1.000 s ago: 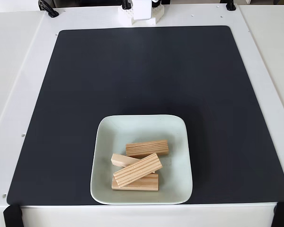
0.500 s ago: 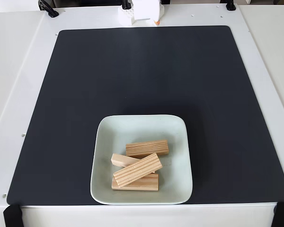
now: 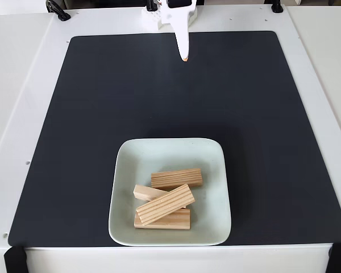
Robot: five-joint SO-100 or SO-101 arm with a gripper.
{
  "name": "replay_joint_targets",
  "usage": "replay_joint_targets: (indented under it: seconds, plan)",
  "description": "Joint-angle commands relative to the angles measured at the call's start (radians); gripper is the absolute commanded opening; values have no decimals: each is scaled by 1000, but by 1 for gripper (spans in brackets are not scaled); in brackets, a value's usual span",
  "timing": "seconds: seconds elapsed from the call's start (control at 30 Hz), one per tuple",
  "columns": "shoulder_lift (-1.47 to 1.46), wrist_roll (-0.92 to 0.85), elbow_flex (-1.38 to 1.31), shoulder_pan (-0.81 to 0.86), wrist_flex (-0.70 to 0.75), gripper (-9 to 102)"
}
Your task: Pick up the wooden block and place them on the plate.
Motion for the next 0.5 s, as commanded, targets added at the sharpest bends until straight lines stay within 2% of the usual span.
replay_joint_targets:
  seconds: [0.0, 0.47]
  plan:
    - [9, 3, -2, 3, 3, 0]
    - [9, 3, -2, 17, 3, -1]
